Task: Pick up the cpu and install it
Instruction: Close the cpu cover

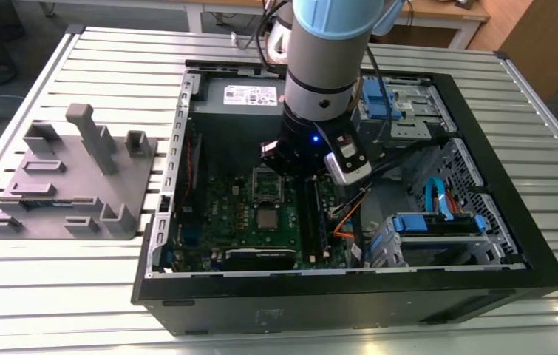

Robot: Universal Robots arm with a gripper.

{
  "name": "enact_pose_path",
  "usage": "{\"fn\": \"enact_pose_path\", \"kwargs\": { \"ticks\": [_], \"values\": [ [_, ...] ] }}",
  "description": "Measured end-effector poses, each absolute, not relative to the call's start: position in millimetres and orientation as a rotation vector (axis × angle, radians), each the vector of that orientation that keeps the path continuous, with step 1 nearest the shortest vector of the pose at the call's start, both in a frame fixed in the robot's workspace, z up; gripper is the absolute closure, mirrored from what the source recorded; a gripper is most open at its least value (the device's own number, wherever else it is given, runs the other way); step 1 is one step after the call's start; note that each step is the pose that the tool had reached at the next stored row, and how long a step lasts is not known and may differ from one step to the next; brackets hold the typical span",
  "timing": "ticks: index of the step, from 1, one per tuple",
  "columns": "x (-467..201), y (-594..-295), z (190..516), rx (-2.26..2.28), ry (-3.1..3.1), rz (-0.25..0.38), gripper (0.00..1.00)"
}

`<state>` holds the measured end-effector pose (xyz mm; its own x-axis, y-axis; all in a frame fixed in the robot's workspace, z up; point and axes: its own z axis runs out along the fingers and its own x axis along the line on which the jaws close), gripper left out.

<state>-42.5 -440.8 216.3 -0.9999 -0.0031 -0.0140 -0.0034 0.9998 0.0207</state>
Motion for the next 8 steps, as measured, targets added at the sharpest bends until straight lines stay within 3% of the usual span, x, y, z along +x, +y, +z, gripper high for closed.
{"fn": "enact_pose_path", "kwargs": {
  "ticks": [8],
  "values": [
    [-42.6,-439.8,214.5,-0.114,3.126,0.033,0.89]
  ]
}}
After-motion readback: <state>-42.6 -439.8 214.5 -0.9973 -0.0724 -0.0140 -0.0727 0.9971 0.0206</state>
